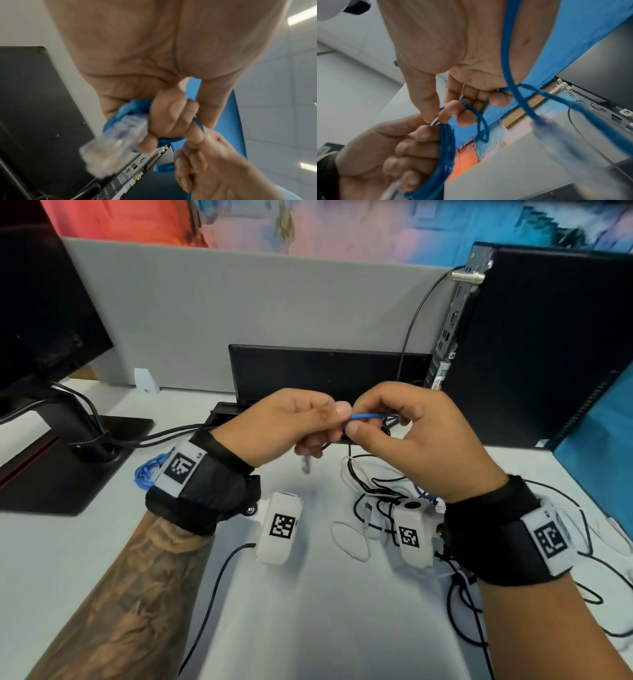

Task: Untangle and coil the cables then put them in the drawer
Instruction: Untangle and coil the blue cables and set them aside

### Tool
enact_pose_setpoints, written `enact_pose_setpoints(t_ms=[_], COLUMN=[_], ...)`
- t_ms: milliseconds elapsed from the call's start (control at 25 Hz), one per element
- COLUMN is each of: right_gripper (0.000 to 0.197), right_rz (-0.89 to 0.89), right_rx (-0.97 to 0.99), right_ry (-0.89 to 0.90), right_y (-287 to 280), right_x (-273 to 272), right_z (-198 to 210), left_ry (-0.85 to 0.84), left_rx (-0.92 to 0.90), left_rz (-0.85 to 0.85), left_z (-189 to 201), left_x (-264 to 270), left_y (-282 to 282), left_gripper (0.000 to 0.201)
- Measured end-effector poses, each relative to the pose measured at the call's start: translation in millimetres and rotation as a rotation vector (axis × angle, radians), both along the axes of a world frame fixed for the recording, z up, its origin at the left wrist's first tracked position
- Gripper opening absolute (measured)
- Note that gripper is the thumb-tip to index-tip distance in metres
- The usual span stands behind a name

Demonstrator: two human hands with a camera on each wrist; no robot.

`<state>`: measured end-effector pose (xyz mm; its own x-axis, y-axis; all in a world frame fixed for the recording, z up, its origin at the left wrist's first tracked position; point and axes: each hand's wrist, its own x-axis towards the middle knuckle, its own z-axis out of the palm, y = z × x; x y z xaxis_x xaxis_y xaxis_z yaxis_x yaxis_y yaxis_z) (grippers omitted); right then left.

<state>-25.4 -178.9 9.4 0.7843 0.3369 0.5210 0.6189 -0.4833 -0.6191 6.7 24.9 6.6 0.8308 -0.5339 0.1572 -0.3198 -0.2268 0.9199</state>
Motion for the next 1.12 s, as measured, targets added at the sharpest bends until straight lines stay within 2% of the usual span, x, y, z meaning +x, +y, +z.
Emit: enact_pose_setpoints(t_ms=[80, 160, 280, 360, 440, 560, 640, 680, 760, 920, 1040, 1120], right_gripper=[0.017, 0.02, 0.012, 0.006, 0.003, 0.016, 0.023, 0.025, 0.026, 0.014, 0.018, 0.019], right_rz=[-0.034, -0.06, -0.124, -0.185, -0.246, -0.192, -0.034, 0.056, 0.117, 0.051, 0.085, 0.099], right_rx=[-0.043, -0.15, -0.23, -0.217, -0.198, -0.14, 0.073, 0.2, 0.282, 0.206, 0.038, -0.1], right_ry=[0.017, 0.021, -0.027, -0.128, -0.234, -0.224, -0.078, 0.015, 0.073, 0.254, 0.364, 0.372], right_y=[-1, -1, 0, -1, -8, -8, 2, 8, 13, 15, 21, 24], right_x=[2, 5, 12, 17, 22, 23, 20, 19, 20, 21, 16, 10], right_z=[-2, -4, -14, -19, -18, -19, -20, -20, -22, -34, -33, -28], left_ry=[0.042, 0.052, 0.102, 0.115, 0.158, 0.377, 0.512, 0.571, 0.598, 0.464, 0.418, 0.371], left_rx=[-0.006, -0.028, -0.099, -0.066, -0.085, -0.377, -0.617, -0.75, -0.991, -1.322, -1.386, -1.359], left_rz=[0.023, 0.044, 0.072, 0.075, 0.006, -0.243, -0.427, -0.463, -0.355, 0.093, 0.269, 0.385], left_z=[-3, -7, -11, -14, -17, -19, -17, -15, -8, 8, 9, 6], left_x=[5, 11, 15, 14, 11, 8, 7, 5, 7, 13, 17, 22], left_y=[9, 14, 14, 6, -2, -6, -9, -11, -15, -10, -5, -2], left_gripper=[0.035, 0.037, 0.038, 0.038, 0.039, 0.034, 0.021, 0.018, 0.021, 0.044, 0.047, 0.051])
